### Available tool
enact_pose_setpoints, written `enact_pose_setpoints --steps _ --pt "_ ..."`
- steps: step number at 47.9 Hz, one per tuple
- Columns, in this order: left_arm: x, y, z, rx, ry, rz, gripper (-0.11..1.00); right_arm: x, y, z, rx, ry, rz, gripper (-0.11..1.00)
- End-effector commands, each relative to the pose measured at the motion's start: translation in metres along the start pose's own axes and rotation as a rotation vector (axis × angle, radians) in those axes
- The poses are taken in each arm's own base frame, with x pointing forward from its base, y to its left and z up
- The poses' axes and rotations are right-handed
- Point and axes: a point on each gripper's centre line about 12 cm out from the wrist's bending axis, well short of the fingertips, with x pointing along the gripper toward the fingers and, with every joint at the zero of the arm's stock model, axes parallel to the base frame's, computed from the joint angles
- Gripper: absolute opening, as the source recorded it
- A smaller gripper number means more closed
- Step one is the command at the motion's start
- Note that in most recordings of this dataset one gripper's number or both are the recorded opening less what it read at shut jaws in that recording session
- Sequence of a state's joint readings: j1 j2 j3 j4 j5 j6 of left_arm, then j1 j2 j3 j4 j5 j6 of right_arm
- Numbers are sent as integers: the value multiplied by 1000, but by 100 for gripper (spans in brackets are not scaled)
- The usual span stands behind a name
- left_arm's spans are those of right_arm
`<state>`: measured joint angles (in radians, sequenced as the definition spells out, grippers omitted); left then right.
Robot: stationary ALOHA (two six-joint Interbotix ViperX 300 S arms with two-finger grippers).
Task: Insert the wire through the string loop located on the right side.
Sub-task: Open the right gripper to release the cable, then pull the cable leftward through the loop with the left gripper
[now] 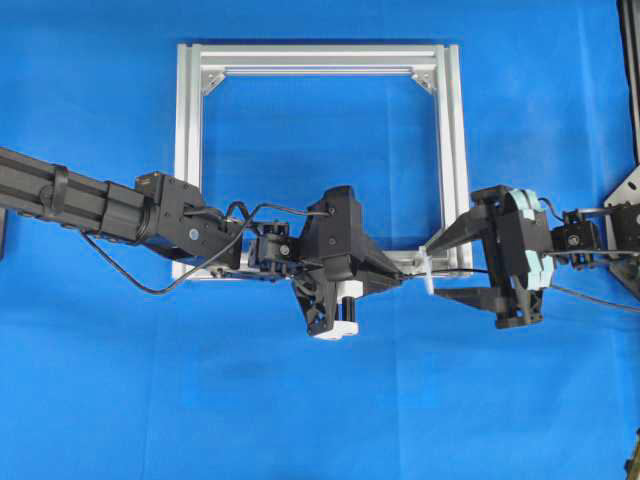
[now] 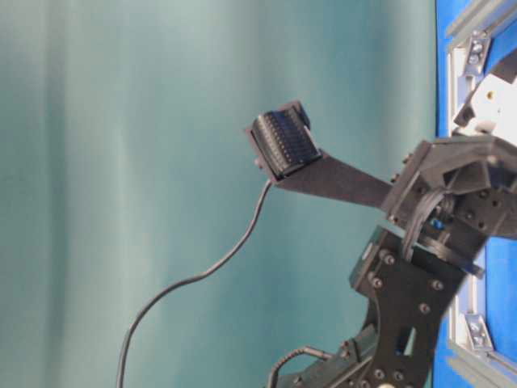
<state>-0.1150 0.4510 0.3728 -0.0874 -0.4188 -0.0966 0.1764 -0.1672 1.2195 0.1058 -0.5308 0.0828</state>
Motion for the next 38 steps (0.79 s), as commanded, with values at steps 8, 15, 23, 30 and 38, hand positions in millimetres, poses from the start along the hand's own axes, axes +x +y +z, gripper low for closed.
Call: enact_pose_setpoints --steps 8,15,23,30,38 --pt "-1 -5 18 2 -45 -13 8 -4 -2 4 12 -22 -6 88" --pt "-1 -5 18 2 -45 -13 8 -4 -1 5 11 -24 -5 88" --pt "-2 -5 18 3 -45 -12 8 -4 -2 5 14 -25 -6 88" --pt "-11 -5 18 9 -40 -12 8 -4 -2 5 14 -25 -6 88" --pt "-39 -3 10 14 -10 -7 8 -4 -1 5 13 -24 -5 88"
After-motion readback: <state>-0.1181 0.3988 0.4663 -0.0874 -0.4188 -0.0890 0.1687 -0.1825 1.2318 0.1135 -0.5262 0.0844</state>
